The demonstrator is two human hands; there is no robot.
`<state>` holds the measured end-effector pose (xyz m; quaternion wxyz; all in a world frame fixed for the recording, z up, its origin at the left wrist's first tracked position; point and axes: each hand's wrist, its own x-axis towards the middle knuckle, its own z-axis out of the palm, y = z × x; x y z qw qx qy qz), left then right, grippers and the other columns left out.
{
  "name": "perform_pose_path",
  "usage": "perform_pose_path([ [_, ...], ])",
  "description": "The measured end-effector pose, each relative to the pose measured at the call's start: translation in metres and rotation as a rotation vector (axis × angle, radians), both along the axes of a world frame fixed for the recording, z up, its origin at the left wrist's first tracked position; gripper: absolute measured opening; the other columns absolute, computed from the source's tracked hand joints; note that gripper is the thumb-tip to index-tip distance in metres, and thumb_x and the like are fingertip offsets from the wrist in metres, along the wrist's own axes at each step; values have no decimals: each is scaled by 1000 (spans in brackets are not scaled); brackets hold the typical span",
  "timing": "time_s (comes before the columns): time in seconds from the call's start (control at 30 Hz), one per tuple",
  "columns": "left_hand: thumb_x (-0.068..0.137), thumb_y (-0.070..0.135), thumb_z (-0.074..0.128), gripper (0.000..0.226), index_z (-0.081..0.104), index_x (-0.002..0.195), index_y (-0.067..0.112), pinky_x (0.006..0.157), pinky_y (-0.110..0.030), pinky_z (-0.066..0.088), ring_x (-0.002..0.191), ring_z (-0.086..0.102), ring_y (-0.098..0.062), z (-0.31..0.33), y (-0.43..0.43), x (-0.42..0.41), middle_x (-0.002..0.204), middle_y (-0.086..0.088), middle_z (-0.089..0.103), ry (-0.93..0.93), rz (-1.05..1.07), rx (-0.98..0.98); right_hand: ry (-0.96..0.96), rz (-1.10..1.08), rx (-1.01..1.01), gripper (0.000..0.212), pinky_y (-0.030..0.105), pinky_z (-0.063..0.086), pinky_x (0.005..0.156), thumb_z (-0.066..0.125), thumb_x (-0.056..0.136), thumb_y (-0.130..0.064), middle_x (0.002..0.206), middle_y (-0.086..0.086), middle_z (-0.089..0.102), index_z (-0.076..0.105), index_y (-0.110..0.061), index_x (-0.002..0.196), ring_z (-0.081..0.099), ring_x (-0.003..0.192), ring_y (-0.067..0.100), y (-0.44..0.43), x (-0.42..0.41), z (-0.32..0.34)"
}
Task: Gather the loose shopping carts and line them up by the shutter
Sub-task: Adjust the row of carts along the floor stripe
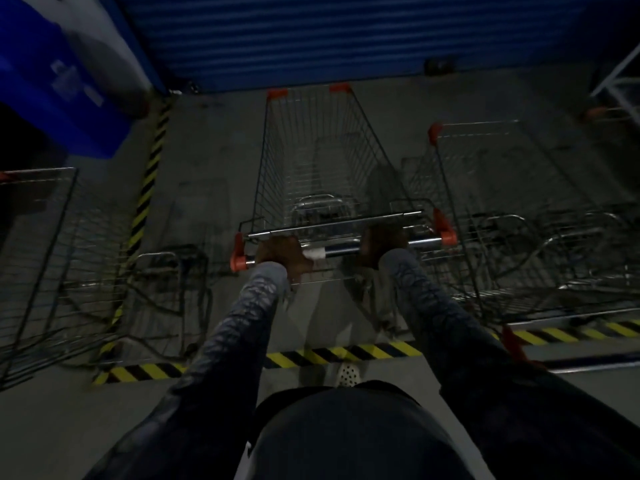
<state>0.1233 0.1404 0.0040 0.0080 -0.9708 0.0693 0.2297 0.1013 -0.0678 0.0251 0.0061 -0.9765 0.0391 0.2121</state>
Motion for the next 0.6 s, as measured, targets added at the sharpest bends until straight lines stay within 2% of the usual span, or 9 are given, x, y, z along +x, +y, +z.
perform_pose_path([
  [0.07, 79, 58, 57, 60, 64, 121, 15, 92, -40, 51, 114, 63, -33, 1, -5, 11, 123, -11, 67, -38, 10, 20, -10, -22, 30, 45, 38, 50, 97, 71, 84, -46, 128, 11, 68, 72, -16, 118, 63, 120, 31, -4, 14, 2],
  [0.17, 81, 50, 61, 52, 65, 120, 15, 94, -41, 49, 116, 62, -33, 2, -11, 30, 125, -11, 66, -69, 50, 29, -54, -76, 54, 43, 44, 37, 114, 56, 100, -31, 145, 18, 53, 58, -7, 135, 48, 136, 37, -3, 31, 1],
  [0.27, 86, 48, 60, 54, 61, 128, 14, 101, -42, 45, 124, 57, -33, 2, -18, 45, 133, -12, 62, -92, 101, 53, -115, -89, 113, 45, 51, 37, 113, 58, 96, -31, 143, 17, 55, 59, -8, 135, 48, 135, 39, -3, 41, -6],
  [0.4, 90, 44, 56, 49, 56, 127, 12, 106, -43, 38, 126, 54, -35, -11, -24, 46, 133, -14, 59, -136, 153, 66, -128, -104, 135, 44, 50, 38, 112, 61, 95, -32, 141, 17, 55, 60, -12, 134, 48, 133, 39, -4, 49, -13],
  [0.53, 91, 35, 54, 37, 58, 115, 6, 100, -40, 43, 112, 60, -36, -23, -21, 39, 119, -18, 63, -254, 186, -64, -85, -96, -54, 42, 60, 21, 118, 62, 90, -40, 129, 11, 64, 63, -15, 123, 48, 130, 38, 4, 51, -22],
  [0.6, 84, 25, 52, 29, 64, 96, 2, 85, -42, 53, 89, 67, -39, -17, -21, 34, 95, -21, 66, -388, 180, -124, -94, -96, -60, 37, 59, 19, 120, 59, 90, -36, 126, 10, 66, 64, -15, 119, 49, 130, 37, 6, 53, -31],
])
